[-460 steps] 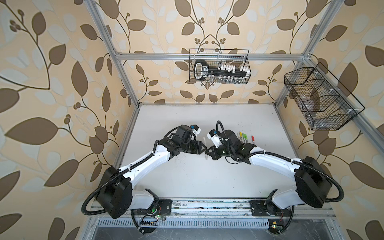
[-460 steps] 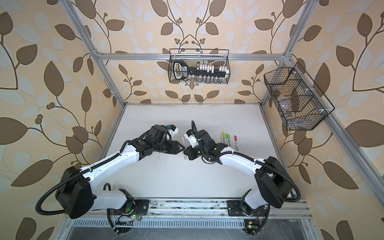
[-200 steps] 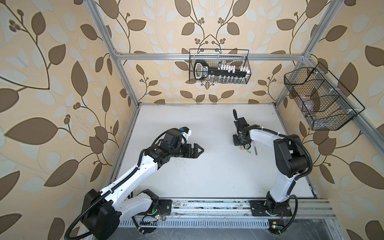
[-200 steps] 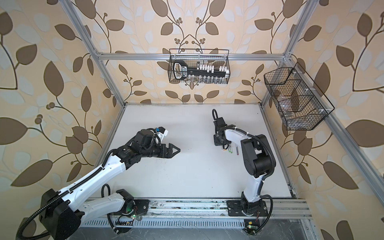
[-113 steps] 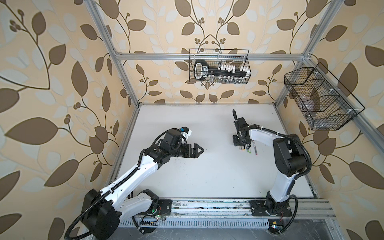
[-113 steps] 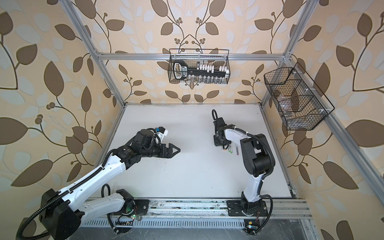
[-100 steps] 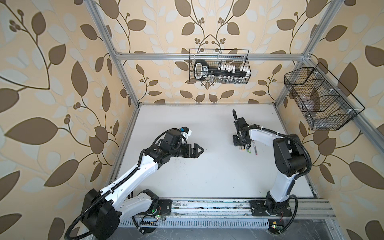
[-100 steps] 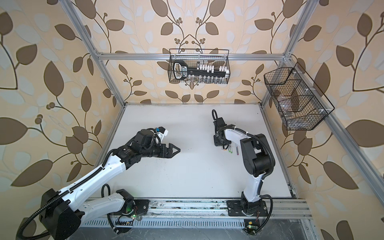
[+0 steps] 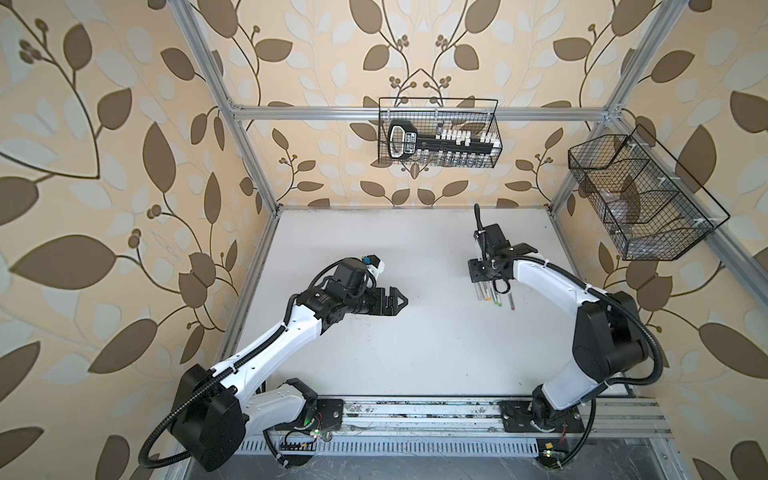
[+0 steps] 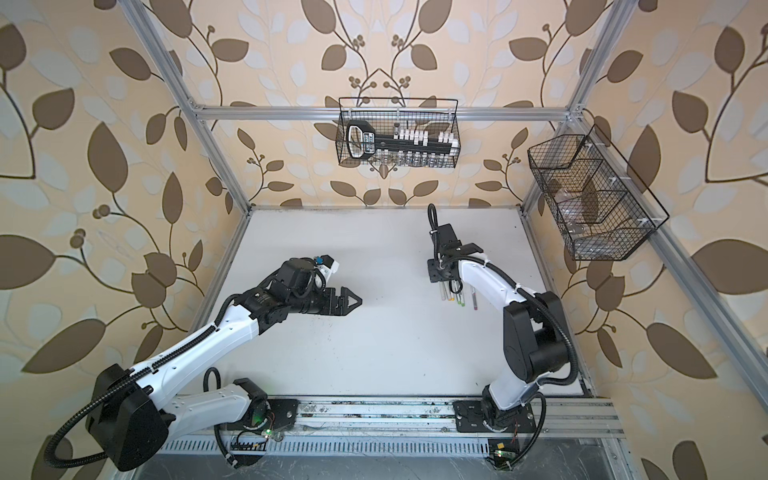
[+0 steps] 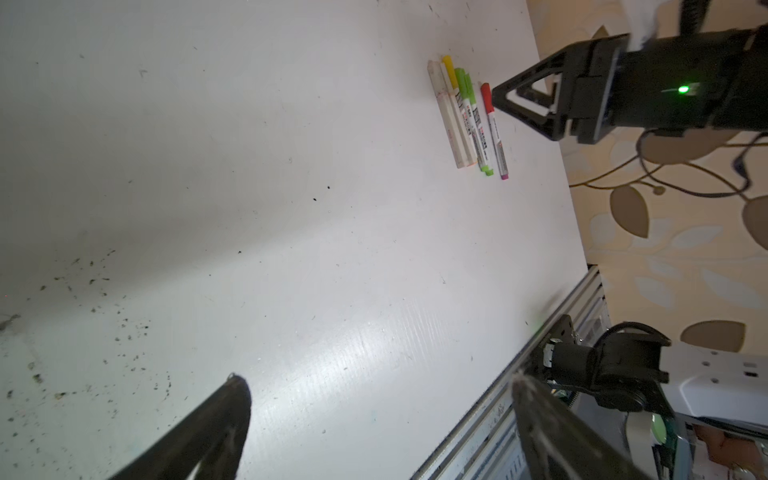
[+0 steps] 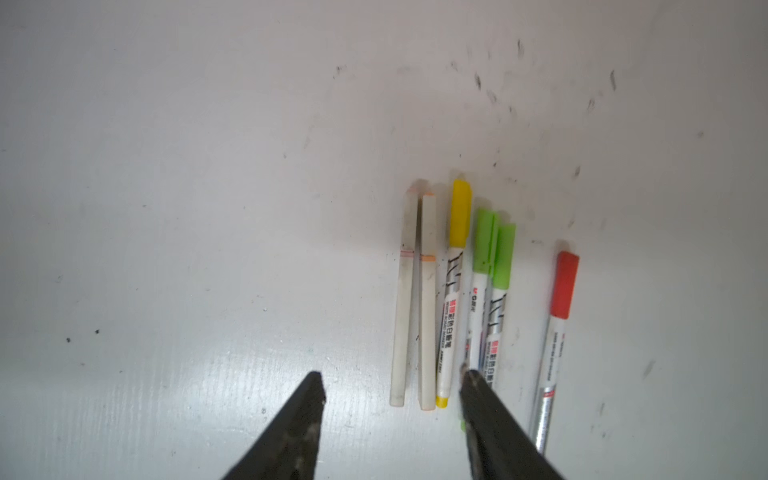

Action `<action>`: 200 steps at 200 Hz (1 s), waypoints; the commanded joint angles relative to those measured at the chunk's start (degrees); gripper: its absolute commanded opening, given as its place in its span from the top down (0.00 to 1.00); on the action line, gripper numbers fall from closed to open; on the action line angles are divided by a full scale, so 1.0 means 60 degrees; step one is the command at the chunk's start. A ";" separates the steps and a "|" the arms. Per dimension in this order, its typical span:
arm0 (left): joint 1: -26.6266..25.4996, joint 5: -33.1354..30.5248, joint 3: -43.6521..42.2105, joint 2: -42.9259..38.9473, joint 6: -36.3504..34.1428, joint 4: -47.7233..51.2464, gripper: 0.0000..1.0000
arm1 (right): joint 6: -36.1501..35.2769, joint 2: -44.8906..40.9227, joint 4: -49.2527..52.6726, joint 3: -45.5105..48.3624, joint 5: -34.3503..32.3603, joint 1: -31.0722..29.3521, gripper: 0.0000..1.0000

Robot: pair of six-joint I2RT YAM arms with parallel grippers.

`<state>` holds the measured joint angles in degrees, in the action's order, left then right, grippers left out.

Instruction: Insert the pens into the pen caps

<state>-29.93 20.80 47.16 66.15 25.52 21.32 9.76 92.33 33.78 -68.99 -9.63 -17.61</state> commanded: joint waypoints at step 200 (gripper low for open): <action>0.3830 -0.8501 -0.4052 0.1509 -0.3877 -0.8871 0.01 | -0.3243 -0.3221 -1.1804 0.7272 -0.1535 0.0990 0.00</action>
<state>-8.38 -33.08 23.09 72.86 4.56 -19.68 -7.75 73.52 -29.69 -26.92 -15.59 -13.50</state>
